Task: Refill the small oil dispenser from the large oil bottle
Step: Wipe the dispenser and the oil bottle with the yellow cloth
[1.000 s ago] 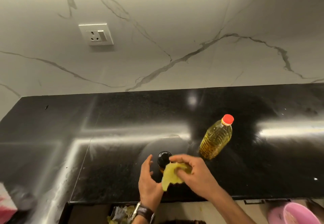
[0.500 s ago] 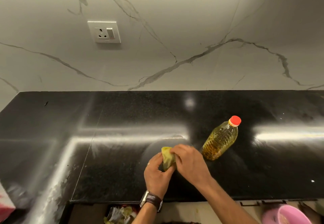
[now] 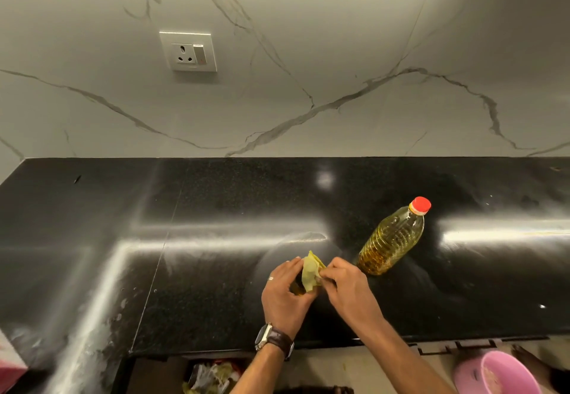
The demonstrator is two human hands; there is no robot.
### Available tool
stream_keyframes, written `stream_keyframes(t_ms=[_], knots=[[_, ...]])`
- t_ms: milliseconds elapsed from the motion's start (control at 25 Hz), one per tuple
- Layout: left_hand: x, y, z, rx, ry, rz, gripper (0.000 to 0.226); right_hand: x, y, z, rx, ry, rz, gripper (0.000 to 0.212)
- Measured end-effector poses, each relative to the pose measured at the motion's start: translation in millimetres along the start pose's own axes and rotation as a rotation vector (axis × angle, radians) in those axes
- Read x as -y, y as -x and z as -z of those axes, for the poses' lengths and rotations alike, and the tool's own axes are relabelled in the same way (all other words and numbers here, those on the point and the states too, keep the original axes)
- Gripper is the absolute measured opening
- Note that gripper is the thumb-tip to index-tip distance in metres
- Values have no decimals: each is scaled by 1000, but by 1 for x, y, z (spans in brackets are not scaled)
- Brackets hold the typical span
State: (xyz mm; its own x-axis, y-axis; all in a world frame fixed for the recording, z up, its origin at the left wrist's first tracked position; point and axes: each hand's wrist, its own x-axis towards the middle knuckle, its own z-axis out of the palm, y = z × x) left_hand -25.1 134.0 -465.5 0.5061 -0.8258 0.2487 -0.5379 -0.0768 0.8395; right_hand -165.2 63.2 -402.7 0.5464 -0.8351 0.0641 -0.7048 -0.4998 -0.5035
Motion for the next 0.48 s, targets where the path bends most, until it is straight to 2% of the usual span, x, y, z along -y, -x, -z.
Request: stream_keyframes(t_ms=[160,280,320,400,480], knots=[[4,-2,1,31,-66,-37,63,-6,8,3,44,88,47,15],[5,-3,2,33,-69,-22,67,-17,11,13,178,228,-47,17],[4,-3,3,32,-57,-12,68,-21,10,20,178,177,-125,15],[1,-3,4,25,-43,-2,66,-22,4,30,62,-103,-219,22],[-1,-1,5,18,-45,-3,62,-14,-9,29,-10,-276,-154,36]])
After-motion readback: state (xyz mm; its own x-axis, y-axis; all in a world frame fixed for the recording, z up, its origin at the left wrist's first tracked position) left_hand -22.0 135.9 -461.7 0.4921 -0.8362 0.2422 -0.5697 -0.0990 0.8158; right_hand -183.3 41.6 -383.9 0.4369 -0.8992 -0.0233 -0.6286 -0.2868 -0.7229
